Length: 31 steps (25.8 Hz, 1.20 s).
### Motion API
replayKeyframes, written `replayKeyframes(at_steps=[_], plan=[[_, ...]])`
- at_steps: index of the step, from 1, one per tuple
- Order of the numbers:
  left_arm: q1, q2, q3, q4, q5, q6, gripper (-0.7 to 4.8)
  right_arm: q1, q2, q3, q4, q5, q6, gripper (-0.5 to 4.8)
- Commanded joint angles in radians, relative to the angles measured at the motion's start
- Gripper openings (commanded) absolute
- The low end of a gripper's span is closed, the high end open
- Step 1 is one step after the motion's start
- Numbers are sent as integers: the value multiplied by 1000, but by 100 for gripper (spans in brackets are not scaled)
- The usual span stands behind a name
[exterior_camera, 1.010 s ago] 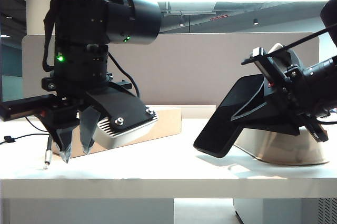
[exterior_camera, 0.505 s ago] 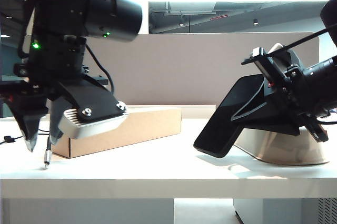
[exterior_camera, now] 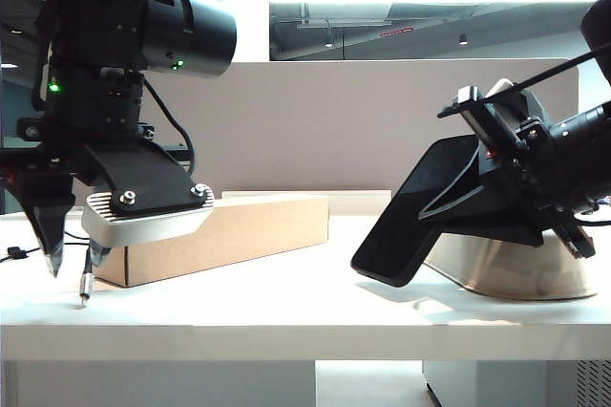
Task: Pick up the charging cable and the phone, plug the charging cable into the charging port on the phone, and finally place them back on the table.
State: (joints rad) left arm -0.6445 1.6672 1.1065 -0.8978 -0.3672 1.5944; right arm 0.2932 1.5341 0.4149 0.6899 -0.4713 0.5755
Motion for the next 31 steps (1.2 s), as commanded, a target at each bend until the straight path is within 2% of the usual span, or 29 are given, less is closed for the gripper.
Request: replayKeyframes(at_steps=[1, 5, 9, 22, 27, 31], plan=[[2, 2, 1, 27, 14, 32, 153, 0, -6, 7, 48, -2, -7, -8], [5, 27, 1, 34, 4, 55, 153, 0, -6, 7, 48, -2, -6, -8], [14, 56, 1, 44, -48, 63, 153, 0, -6, 7, 48, -2, -3, -8], [29, 76, 1, 69, -32, 81, 142, 0, -6, 7, 52, -2, -3, -8], [30, 83, 1, 78, -32, 81, 71, 0, -6, 7, 61, -2, -3, -8], [29, 83, 1, 77, -33, 80, 47, 0, -7, 7, 80, -2, -3, -8]])
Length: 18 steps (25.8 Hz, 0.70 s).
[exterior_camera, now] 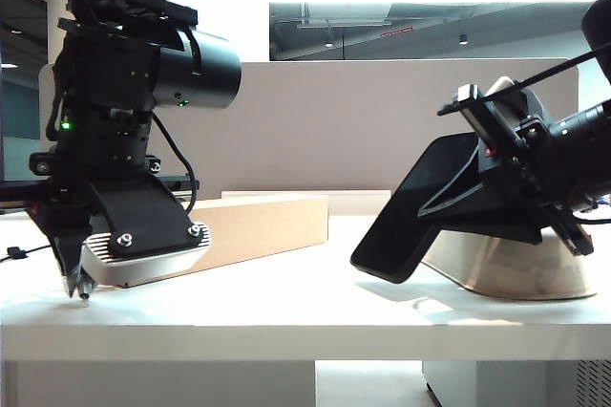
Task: Pick up the charging cable and the phone, plug the charging cable into the charging port on the phone, and finally place them back on the table.
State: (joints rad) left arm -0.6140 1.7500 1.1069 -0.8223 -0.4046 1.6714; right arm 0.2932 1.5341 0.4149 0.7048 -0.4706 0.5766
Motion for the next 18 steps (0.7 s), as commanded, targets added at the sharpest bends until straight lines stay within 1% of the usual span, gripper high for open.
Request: replayKeyframes(at_steps=[1, 2, 3, 5, 8, 12, 14, 17, 18], plan=[[-1, 0, 1, 2, 4, -5, 34, 0, -7, 7, 65, -2, -4, -8], [-1, 0, 1, 2, 0, -5, 6, 0, -7, 7, 64, -2, -4, -8], [-1, 0, 1, 2, -1, -6, -6, 0, -7, 7, 64, -2, -4, -8], [-2, 0, 1, 4, -2, -32, -6, 0, -7, 7, 63, -2, -5, -8], [-4, -10, 2, 22, -13, -112, -6, 0, -7, 7, 67, 5, -5, -8], [-10, -43, 5, 26, -17, -143, -6, 0, -7, 7, 105, 9, -5, -8], [-11, -60, 19, 26, 7, -172, -6, 0, -7, 8, 134, 12, -5, -8], [-16, -87, 57, 24, 66, -247, -6, 0, -14, 8, 173, 30, -5, -8], [-16, -98, 76, 24, 101, -279, -6, 0, -18, 9, 183, 34, -6, -8]])
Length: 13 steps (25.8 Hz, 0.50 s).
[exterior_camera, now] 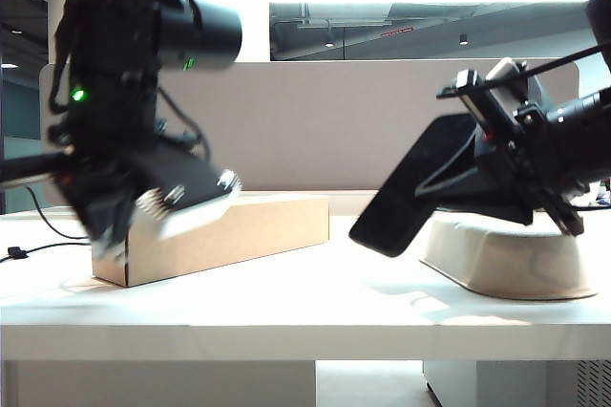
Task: Pick up the charging cable and the phone, plug the charging cable into the charging port on the phone, and finally place them back on the table.
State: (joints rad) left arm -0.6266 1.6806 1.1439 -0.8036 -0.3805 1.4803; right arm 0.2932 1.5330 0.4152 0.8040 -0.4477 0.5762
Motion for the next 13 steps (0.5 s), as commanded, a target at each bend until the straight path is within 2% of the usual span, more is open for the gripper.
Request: replayKeyframes(at_steps=[1, 5, 7, 10, 13], plan=[[-4, -36, 55, 4, 109, -115, -6, 0, -20, 13, 86, 12, -9, -8], [-14, -47, 147, -11, 244, -270, -6, 0, -48, 29, 89, 11, -9, -8], [-14, -47, 211, -11, 333, -384, -6, 0, -75, 41, 89, 0, -9, -8], [-14, -47, 279, -28, 426, -477, -6, 0, -122, 53, 87, 0, -10, -8], [-14, -47, 344, -68, 469, -538, -6, 0, -185, 76, 72, 0, -37, -8]])
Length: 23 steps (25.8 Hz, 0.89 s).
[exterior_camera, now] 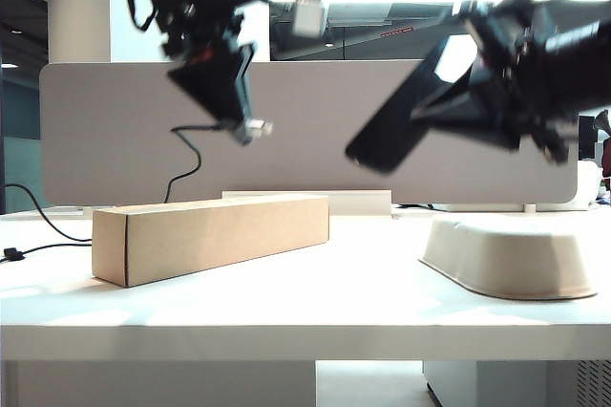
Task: Pick up the charging cable and the phone, plug the charging cable into the charging port on the phone, and finally place them back on the table.
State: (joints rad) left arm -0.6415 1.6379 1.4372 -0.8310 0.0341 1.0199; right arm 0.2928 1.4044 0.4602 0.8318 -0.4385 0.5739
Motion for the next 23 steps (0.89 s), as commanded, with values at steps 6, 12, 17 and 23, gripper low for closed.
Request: replayKeyframes(at_steps=[6, 12, 17, 23], plan=[[2, -64, 113, -89, 76, -89, -6, 0, -235, 143, -232, -9, -122, -8], [2, -134, 111, -113, 89, -105, -6, 0, -344, 197, -391, -13, -134, -8], [2, -169, 111, -135, 157, -145, -6, 0, -457, 257, -596, -18, -216, -8], [0, -222, 63, -149, 172, -145, -6, 1, -624, 322, -782, -20, -234, -8]])
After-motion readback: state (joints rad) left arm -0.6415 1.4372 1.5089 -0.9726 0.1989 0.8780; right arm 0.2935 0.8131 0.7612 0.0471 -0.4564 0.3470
